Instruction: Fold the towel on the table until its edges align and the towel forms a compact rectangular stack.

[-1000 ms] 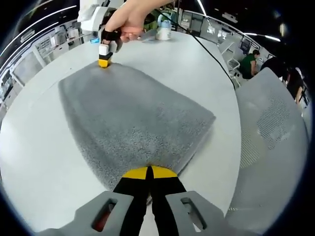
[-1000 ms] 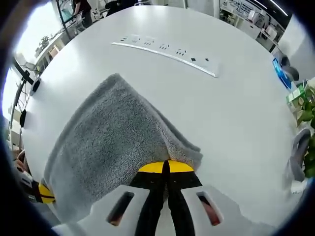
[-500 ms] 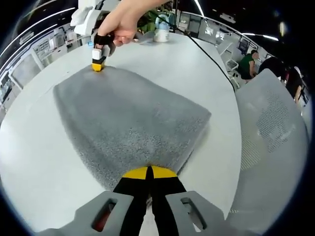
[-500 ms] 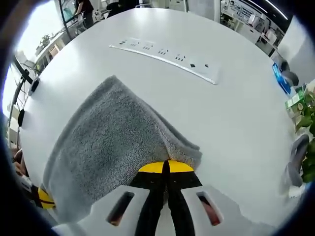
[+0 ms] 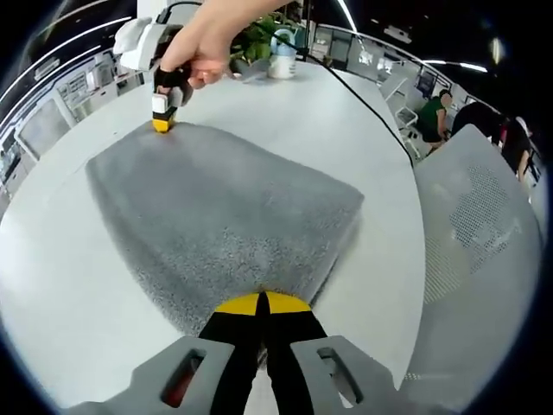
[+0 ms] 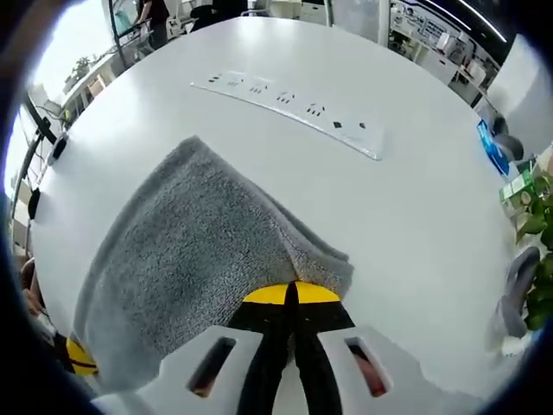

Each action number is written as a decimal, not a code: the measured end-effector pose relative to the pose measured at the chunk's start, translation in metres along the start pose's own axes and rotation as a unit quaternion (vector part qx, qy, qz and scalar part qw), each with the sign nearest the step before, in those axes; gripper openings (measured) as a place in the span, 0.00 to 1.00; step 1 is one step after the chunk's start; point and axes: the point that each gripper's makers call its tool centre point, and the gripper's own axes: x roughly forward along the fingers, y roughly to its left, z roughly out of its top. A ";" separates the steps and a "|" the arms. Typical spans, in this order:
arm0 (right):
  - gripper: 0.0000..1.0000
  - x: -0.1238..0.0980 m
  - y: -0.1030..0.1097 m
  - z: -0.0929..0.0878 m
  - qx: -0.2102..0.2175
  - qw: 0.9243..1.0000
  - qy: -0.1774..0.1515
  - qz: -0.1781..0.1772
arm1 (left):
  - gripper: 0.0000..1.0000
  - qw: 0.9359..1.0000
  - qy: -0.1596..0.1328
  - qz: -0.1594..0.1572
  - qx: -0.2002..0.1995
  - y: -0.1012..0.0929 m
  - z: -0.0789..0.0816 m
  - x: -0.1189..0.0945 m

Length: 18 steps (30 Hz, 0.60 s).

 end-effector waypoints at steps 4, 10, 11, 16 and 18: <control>0.00 0.001 -0.001 0.002 0.001 1.000 -0.003 0.001 | 0.01 1.000 -0.002 -0.001 -0.002 -0.001 0.003 0.002; 0.00 0.002 -0.001 0.003 -0.016 1.000 -0.003 -0.009 | 0.01 1.000 -0.007 -0.002 -0.008 -0.002 0.005 0.004; 0.00 0.002 -0.001 0.003 -0.012 1.000 -0.004 -0.013 | 0.01 1.000 -0.008 -0.002 -0.013 -0.002 0.005 0.004; 0.00 0.000 -0.003 0.003 0.001 1.000 -0.007 -0.029 | 0.01 1.000 -0.013 -0.001 -0.017 -0.002 0.005 0.004; 0.00 -0.002 -0.004 0.003 0.006 1.000 -0.011 -0.026 | 0.01 1.000 -0.008 -0.003 -0.020 -0.001 0.005 0.004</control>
